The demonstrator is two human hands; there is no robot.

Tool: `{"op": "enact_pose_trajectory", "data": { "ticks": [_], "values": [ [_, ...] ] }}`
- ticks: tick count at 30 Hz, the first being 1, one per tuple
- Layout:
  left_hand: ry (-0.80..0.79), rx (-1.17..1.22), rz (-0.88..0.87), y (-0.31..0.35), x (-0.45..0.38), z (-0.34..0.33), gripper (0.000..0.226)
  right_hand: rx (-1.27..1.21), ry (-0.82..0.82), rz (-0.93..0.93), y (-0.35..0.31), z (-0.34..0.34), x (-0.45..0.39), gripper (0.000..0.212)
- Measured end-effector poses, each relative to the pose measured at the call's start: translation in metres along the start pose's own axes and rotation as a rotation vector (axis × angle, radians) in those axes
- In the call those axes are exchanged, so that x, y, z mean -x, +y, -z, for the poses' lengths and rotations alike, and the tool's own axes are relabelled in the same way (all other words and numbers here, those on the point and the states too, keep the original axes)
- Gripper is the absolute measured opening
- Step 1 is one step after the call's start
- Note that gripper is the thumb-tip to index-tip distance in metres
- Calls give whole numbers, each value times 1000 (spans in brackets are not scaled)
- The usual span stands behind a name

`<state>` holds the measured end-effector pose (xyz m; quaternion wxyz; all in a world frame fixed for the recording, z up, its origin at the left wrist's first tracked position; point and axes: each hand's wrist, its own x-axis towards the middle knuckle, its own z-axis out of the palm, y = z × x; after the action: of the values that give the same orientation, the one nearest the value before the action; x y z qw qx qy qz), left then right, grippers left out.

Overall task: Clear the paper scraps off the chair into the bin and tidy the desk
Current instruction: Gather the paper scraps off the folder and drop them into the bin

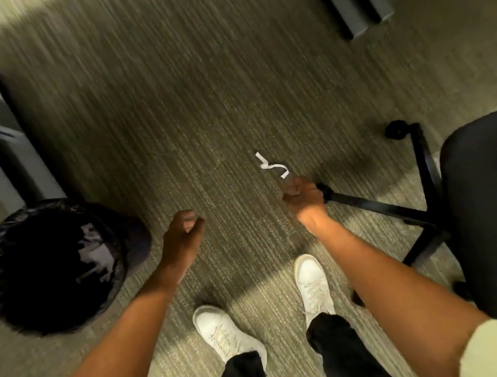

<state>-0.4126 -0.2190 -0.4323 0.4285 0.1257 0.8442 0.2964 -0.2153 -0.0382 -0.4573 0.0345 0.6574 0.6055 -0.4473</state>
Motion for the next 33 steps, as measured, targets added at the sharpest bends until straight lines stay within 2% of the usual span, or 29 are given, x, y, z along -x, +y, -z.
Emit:
{"op": "enact_pose_trajectory", "data": {
  "ticks": [2,4,8,12,20,22,26,30,33],
  "values": [
    [2,3,7,-8,-20,-18,31,14,34,31,16,0,-20,33],
    [-1,-6,-9,-20,-40,-35,32,-9,101,68,30,-5,-48,29],
    [-30,-60,-38,-51,-72,-67,37,-130,44,62,66,-20,-95,26],
    [-12,-75,-57,-80,-96,-92,38,95,38,214,90,-44,-138,31],
    [40,-72,-50,-130,-129,-114,42,436,-181,472,97,-98,-193,50],
    [49,-50,-40,-139,-137,-115,36,455,-201,476,92,-110,-205,53],
    [71,-20,-7,-154,-153,-113,40,490,-152,436,90,-132,-224,56],
    [98,-13,-37,-159,-169,-111,41,479,-125,420,89,-143,-235,49],
    [103,-19,-62,-160,-171,-109,43,441,-43,436,93,-142,-228,47]
  ]
}}
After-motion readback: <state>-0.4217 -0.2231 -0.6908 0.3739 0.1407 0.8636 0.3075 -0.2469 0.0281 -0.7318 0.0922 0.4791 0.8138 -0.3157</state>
